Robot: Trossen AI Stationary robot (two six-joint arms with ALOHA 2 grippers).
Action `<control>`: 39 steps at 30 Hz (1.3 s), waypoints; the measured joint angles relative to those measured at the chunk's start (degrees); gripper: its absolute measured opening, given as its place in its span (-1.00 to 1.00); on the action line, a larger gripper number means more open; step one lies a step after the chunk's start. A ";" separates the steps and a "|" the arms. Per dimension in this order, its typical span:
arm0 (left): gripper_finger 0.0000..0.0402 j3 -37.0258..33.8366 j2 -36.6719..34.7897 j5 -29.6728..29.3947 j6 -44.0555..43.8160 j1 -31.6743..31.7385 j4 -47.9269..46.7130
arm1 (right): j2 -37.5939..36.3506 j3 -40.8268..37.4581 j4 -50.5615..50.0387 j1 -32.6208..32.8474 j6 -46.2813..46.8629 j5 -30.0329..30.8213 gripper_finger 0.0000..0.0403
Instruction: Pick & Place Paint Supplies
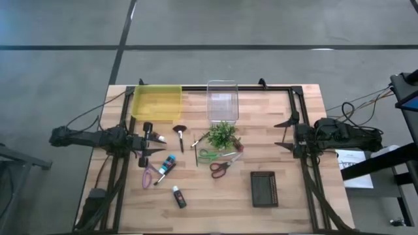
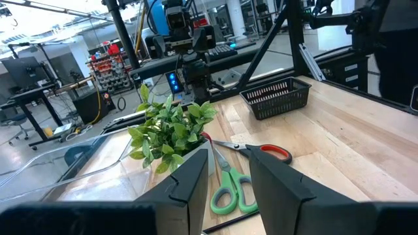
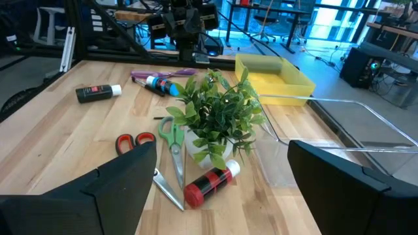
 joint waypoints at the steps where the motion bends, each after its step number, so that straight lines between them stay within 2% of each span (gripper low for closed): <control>1: -0.41 0.00 -0.01 0.00 0.01 0.01 0.01 | 0.00 0.00 -0.01 -0.01 0.00 0.00 0.71; 4: -0.41 0.02 -0.01 0.00 0.01 0.02 0.02 | 0.00 0.00 0.03 -0.01 -0.80 0.04 0.71; 12: -0.41 0.00 -0.02 0.00 0.00 0.00 0.02 | 0.33 -1.73 2.17 -0.01 -13.67 0.03 0.71; 24: -0.41 0.00 -0.02 0.00 0.01 0.01 0.01 | 0.29 -6.54 2.16 -0.01 4.41 -0.01 0.71; 39: -0.41 0.00 -0.02 0.00 0.00 0.02 0.00 | 0.33 -4.33 2.90 -0.01 5.26 0.00 0.71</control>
